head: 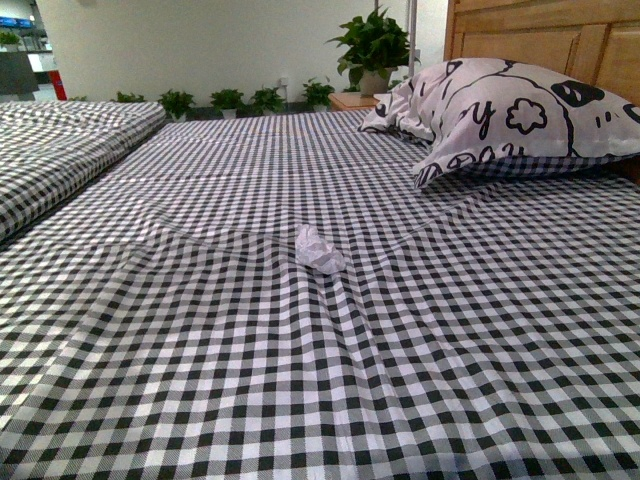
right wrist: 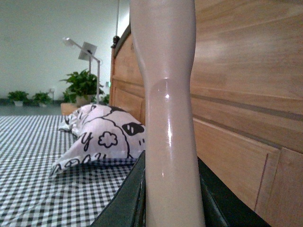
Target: Clean up trash
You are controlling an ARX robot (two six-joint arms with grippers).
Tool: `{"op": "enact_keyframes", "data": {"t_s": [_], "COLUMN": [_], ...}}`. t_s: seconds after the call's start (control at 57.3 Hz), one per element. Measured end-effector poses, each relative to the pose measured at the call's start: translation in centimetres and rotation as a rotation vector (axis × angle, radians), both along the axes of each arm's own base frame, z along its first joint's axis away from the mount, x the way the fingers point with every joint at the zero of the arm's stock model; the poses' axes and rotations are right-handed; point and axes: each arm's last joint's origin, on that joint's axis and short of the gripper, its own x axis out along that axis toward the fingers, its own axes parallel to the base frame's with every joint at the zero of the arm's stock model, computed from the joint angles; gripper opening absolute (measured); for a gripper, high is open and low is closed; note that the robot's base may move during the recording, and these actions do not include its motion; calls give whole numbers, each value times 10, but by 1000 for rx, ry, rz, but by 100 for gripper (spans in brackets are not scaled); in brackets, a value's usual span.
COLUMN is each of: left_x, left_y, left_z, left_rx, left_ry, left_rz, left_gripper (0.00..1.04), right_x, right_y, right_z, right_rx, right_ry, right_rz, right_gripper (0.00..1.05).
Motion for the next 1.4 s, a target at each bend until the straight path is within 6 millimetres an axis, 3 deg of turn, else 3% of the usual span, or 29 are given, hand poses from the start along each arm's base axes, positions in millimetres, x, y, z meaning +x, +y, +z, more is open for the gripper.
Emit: {"op": "enact_keyframes", "data": {"t_s": [0.262, 0.523, 0.855, 1.134, 1.395], "left_x": [59, 104, 132, 153, 159], "left_y": [24, 20, -8, -10, -12], "left_z": [0, -13, -41, -65, -85], "left_rx": [174, 376, 596, 647, 633], "left_ry": [84, 152, 174, 192, 228], "left_rz": [-80, -248, -440, -501, -546], "left_gripper": [29, 29, 29, 29, 29], "right_x": [0, 0, 0, 0, 0], "right_y": [0, 0, 0, 0, 0], "right_z": [0, 0, 0, 0, 0], "right_rx": [0, 0, -1, -1, -1], "right_ry": [0, 0, 0, 0, 0], "right_rz": [0, -1, 2, 2, 2], "right_gripper": [21, 21, 21, 21, 21]}}
